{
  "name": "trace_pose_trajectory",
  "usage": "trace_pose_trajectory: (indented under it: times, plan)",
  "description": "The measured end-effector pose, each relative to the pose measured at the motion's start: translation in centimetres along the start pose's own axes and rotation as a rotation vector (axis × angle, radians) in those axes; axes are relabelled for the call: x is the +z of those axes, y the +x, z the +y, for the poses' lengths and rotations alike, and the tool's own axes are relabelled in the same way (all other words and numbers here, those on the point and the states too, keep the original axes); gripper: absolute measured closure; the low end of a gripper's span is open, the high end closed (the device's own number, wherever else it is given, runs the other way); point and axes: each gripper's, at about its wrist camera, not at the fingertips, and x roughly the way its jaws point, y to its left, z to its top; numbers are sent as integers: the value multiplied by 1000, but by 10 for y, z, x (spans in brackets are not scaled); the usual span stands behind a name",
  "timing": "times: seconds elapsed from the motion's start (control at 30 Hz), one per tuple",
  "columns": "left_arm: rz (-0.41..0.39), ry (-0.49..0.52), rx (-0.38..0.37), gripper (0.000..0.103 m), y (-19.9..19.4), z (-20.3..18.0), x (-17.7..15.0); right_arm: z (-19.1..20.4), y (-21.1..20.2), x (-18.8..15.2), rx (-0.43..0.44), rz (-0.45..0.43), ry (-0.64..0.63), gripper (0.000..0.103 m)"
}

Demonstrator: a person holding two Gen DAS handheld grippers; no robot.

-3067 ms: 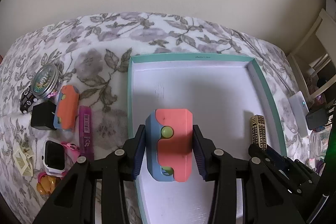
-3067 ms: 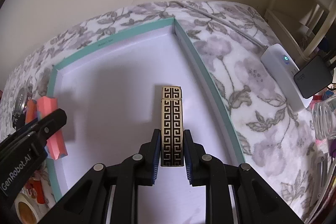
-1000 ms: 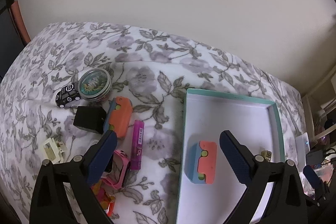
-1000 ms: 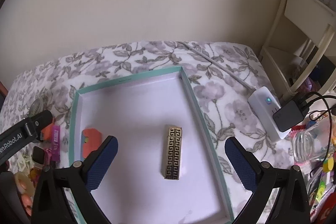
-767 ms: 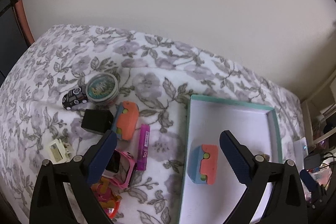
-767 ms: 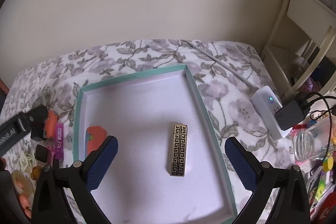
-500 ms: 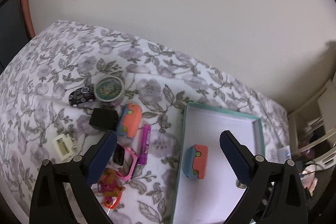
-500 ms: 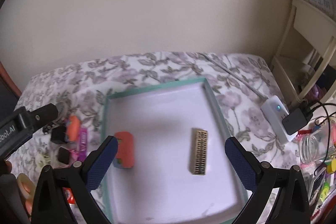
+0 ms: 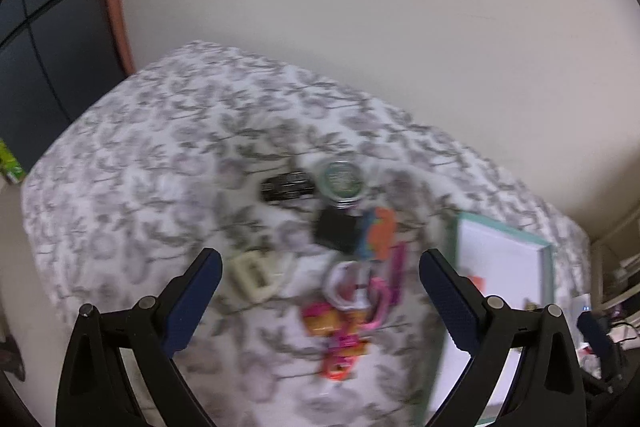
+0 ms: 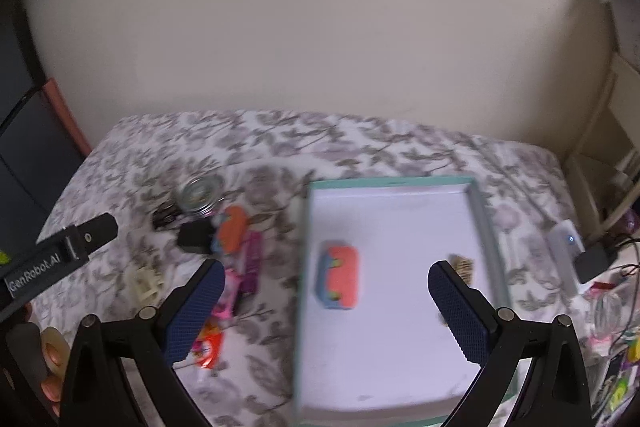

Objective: Organize rigid objects
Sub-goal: 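Withdraw both open tools from the tray back toward the object pile, then grasp the cream clip with the left tool while the right grasps the orange tube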

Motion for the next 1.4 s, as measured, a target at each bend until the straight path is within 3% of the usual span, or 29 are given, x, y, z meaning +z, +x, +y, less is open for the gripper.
trace_pose_trajectory:
  times: [0.27, 0.43, 0.77, 0.9, 1.13, 1.4]
  plan:
    - [110, -28, 93, 4, 29, 44, -14, 32, 28, -12, 128, 110, 6, 0]
    - [214, -23, 78, 4, 58, 51, -24, 49, 56, -25, 133, 207, -19, 1]
    - [331, -139, 98, 4, 98, 82, -34, 74, 105, -56, 116, 353, -82, 2]
    - [335, -140, 108, 4, 107, 85, -31, 84, 116, -65, 106, 388, -113, 2]
    - [271, -127, 75, 4, 118, 81, -18, 98, 130, -79, 93, 432, -151, 2]
    - [231, -57, 80, 4, 132, 67, -20, 109, 141, -88, 76, 461, -194, 12]
